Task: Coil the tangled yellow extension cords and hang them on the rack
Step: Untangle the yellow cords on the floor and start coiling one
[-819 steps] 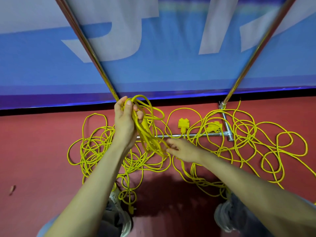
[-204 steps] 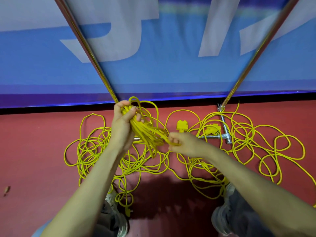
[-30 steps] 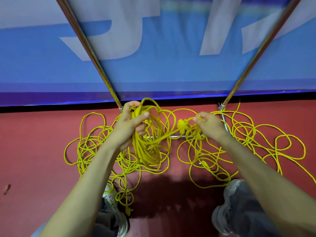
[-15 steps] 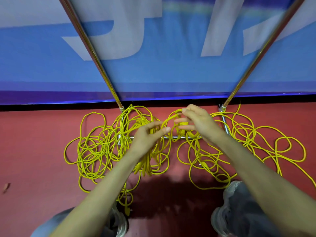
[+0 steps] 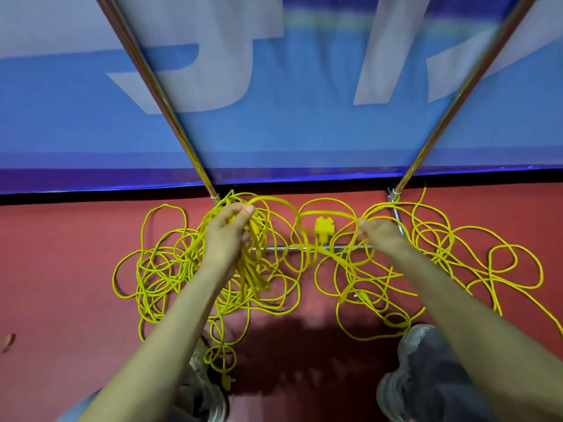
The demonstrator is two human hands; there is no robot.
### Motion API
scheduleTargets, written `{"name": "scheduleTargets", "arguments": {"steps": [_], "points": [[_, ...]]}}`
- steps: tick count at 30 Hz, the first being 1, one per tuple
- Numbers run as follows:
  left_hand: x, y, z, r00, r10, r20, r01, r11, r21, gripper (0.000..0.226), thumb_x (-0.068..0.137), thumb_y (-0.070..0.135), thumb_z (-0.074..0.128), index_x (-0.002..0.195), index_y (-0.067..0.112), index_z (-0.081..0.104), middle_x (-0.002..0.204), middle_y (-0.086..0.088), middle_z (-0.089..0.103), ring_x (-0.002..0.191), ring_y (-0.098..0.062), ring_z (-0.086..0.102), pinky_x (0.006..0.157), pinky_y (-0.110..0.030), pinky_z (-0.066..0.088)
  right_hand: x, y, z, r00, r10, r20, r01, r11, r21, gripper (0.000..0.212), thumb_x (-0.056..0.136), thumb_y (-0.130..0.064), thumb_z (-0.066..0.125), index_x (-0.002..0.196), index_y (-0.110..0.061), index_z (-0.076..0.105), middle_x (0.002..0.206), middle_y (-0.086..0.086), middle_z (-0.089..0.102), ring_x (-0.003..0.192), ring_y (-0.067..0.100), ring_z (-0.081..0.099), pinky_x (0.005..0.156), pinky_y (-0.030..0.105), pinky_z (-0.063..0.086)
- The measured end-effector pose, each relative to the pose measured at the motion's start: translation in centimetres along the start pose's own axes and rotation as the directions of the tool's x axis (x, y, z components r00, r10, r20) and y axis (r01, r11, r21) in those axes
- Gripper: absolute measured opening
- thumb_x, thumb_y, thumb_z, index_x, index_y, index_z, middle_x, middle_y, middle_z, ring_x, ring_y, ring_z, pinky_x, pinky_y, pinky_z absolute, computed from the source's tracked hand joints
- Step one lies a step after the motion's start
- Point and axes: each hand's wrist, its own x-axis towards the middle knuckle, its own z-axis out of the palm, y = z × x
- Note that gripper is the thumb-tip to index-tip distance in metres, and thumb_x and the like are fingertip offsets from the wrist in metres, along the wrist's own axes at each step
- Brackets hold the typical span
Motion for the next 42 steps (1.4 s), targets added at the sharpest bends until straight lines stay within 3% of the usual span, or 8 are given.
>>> {"name": "scheduleTargets", "arguments": {"steps": [3,6,10,15,25,30,35,42], "points": [[-0.4,0.5,0.2,0.993,0.047,0.104,-0.061,0.989,0.135,0.01,0.093,0.011,0.06,0.085,0.018,0.059,0.056,0.003,0.039,0.038,-0.005,0.033,0.039,-0.017,0.031,-0.7,0.3,2.1,0.982,-0.036,0.187,0.109,0.913,-0.393,0.032,0.097,-0.017,0.049,0.122,0.0,0.057,0.126,0.02,0.058,0.116,0.031,0.054,0.088,0.03,0.042],[-1.0,1.6,0.3,0.972,0.072,0.223,-0.112,0.978,0.175,0.011,0.093,0.008,0.059,0.087,0.017,0.061,0.055,0.007,0.044,0.038,-0.005,0.033,0.039,-0.017,0.032,-1.9,-0.7,4.1,0.917,-0.316,0.244,0.359,0.92,-0.157,0.067,0.085,-0.011,0.067,0.143,-0.01,0.033,0.141,0.011,0.042,0.13,0.022,0.042,0.102,0.024,0.032],[-1.4,2.6,0.6,0.976,0.071,0.206,-0.084,0.995,0.056,0.011,0.094,0.006,0.056,0.088,0.014,0.06,0.053,0.01,0.05,0.037,-0.004,0.032,0.037,-0.016,0.031,-3.8,-2.7,4.7,0.852,-0.479,0.213,0.465,0.878,0.114,0.024,0.092,-0.013,0.059,0.116,-0.013,0.055,0.097,0.003,0.061,0.085,0.015,0.059,0.079,0.022,0.04],[-1.2,2.3,0.3,0.978,0.015,0.209,-0.037,0.994,0.105,0.009,0.092,0.007,0.061,0.087,0.014,0.062,0.055,0.009,0.048,0.038,-0.004,0.032,0.038,-0.017,0.032,-3.9,-4.1,2.1,0.72,-0.693,0.038,0.676,0.688,-0.263,0.022,0.097,-0.026,0.049,0.113,-0.018,0.062,0.1,0.003,0.062,0.09,0.023,0.058,0.077,0.033,0.046],[-0.2,0.9,-0.7,0.977,-0.036,0.208,-0.02,0.965,0.26,0.008,0.086,0.008,0.069,0.085,0.014,0.064,0.05,0.008,0.043,0.039,-0.006,0.034,0.039,-0.018,0.033,-0.7,-2.8,-0.4,0.935,-0.27,-0.231,0.307,0.941,0.14,0.023,0.095,-0.02,0.054,0.105,-0.004,0.066,0.099,0.011,0.067,0.092,0.021,0.057,0.076,0.027,0.042],[-1.1,0.6,0.2,0.941,-0.244,0.234,0.154,0.926,0.345,0.019,0.085,0.036,0.07,0.099,0.023,0.072,0.069,-0.001,0.053,0.044,-0.011,0.041,0.04,-0.018,0.037,-2.7,-5.2,1.3,0.927,-0.318,-0.2,0.357,0.912,0.204,0.019,0.094,-0.021,0.054,0.1,-0.007,0.066,0.089,0.003,0.063,0.084,0.016,0.055,0.074,0.028,0.04],[-2.0,1.5,1.2,0.913,-0.339,0.227,0.189,0.844,0.502,0.05,0.093,0.054,0.049,0.09,0.01,0.072,0.037,0.008,0.041,0.032,-0.007,0.037,0.036,-0.015,0.033,-4.9,-6.8,2.3,0.949,-0.309,-0.065,0.312,0.881,0.356,0.009,0.094,-0.017,0.055,0.09,-0.011,0.061,0.045,-0.015,0.052,0.043,-0.003,0.047,0.049,0.017,0.033],[-2.6,1.5,1.7,0.873,-0.384,0.3,0.169,0.816,0.553,0.058,0.071,0.072,0.057,0.074,0.018,0.079,0.051,-0.005,0.045,0.04,-0.011,0.039,0.042,-0.018,0.037,-7.5,-7.5,2.7,0.933,-0.262,0.246,0.052,0.775,0.629,0.013,0.098,-0.012,0.047,0.087,-0.01,0.053,0.054,-0.007,0.058,0.059,0.01,0.061,0.056,0.021,0.05]]}}
